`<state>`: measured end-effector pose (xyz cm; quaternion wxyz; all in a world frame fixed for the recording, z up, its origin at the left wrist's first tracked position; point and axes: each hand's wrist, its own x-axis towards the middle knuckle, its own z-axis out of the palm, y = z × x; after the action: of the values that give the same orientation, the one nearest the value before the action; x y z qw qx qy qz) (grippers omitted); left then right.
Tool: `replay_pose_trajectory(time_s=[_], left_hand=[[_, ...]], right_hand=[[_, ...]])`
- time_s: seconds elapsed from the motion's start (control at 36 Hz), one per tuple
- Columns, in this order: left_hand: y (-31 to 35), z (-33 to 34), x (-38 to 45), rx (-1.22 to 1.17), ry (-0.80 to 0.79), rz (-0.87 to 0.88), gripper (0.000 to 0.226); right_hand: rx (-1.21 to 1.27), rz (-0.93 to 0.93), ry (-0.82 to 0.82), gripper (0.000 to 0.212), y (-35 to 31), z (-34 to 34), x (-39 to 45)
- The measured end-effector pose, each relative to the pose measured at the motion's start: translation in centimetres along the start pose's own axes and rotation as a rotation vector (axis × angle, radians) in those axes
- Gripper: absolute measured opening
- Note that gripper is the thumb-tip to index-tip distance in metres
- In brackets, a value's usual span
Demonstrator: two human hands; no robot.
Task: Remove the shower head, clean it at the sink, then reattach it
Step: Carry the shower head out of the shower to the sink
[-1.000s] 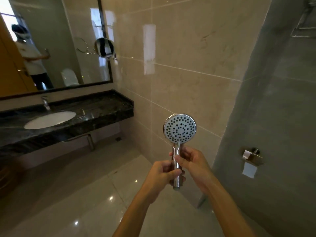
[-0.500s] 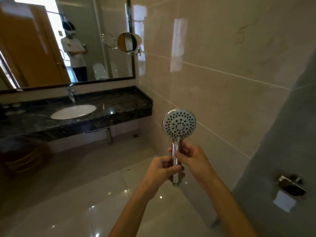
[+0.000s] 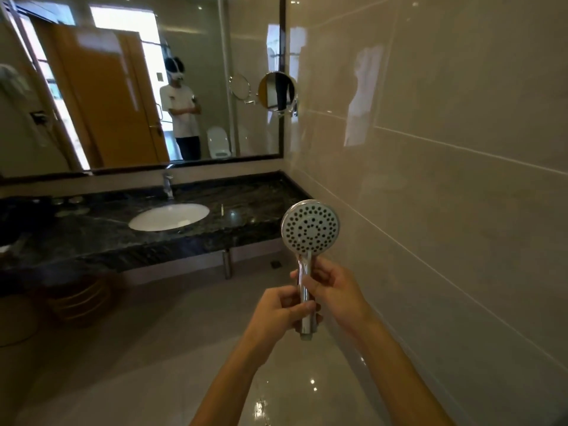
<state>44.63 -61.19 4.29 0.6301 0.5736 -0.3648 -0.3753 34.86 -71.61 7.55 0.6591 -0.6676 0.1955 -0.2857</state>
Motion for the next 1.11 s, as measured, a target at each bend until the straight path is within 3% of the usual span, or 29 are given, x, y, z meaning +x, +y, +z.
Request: replay_pose_trajectory(time_s=[0.53,1.11], left_hand=[[-0.6,-16.0,14.1,0.012,0.179,-0.026,0.017],[0.0,-33.4,35.7,0.109,0.368,-0.062,0.017]], right_hand=[[-0.018,0.013,-0.163,0.022,3.9,9.0,21.0],[-0.050,0.047,-0.377,0.023,8.9,16.6,50.9]])
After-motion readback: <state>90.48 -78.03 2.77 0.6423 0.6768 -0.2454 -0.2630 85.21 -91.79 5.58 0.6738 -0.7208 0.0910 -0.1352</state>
